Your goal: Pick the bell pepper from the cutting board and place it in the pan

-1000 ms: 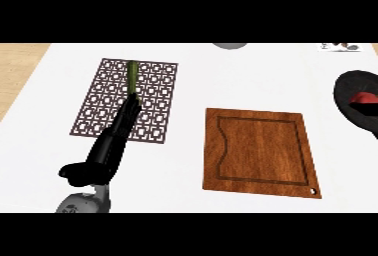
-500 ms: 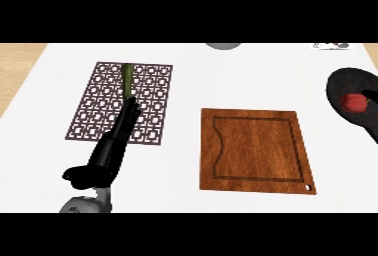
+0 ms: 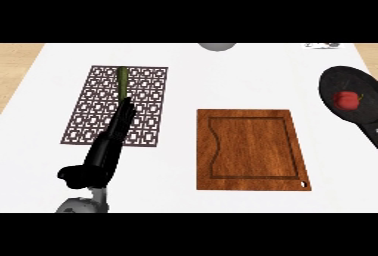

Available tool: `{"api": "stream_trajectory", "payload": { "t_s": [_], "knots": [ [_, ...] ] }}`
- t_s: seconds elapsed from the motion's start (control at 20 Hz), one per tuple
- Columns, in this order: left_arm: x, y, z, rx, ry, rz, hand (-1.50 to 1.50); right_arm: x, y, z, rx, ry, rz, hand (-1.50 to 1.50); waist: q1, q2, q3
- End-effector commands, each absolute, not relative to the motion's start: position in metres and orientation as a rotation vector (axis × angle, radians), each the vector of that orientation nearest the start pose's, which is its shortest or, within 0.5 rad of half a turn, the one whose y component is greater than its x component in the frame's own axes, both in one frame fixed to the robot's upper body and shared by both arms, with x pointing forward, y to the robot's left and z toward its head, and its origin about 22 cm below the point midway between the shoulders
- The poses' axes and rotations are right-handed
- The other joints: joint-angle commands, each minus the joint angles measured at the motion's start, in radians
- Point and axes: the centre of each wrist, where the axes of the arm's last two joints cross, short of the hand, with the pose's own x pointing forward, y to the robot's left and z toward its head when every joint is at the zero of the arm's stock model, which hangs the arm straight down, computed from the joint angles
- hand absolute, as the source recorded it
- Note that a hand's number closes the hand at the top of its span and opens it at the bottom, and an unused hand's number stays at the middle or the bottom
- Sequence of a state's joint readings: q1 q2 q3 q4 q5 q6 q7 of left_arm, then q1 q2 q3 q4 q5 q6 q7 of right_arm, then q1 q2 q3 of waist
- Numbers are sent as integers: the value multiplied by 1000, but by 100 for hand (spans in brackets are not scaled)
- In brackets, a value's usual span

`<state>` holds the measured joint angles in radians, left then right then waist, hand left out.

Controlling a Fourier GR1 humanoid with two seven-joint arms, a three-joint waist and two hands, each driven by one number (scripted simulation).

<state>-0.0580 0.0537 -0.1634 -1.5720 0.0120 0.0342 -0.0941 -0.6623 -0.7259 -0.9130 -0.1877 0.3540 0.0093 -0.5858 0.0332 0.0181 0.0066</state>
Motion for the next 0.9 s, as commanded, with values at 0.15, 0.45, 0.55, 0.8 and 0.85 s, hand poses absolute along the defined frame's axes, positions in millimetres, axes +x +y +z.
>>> {"api": "stream_trajectory", "payload": {
  "t_s": [0.15,0.45,0.55,0.8,0.85],
  "knots": [
    [247,188,11,-81,-1715,-141,0,255,-532,7,-603,-1652,-217,-150,-12,-9,-3],
    [250,209,-1,-68,-1711,-142,0,240,-535,-2,-634,-1636,-147,-150,-21,-13,-5],
    [253,196,6,-95,-1710,-133,0,242,-534,-3,-647,-1654,-146,-150,-16,-11,-4],
    [252,203,30,-70,-1718,-135,0,221,-542,-11,-633,-1629,-105,-150,-16,-12,-3],
    [255,217,26,-75,-1712,-140,0,241,-533,-4,-658,-1606,-95,-150,-12,-11,-4]
  ]
}}
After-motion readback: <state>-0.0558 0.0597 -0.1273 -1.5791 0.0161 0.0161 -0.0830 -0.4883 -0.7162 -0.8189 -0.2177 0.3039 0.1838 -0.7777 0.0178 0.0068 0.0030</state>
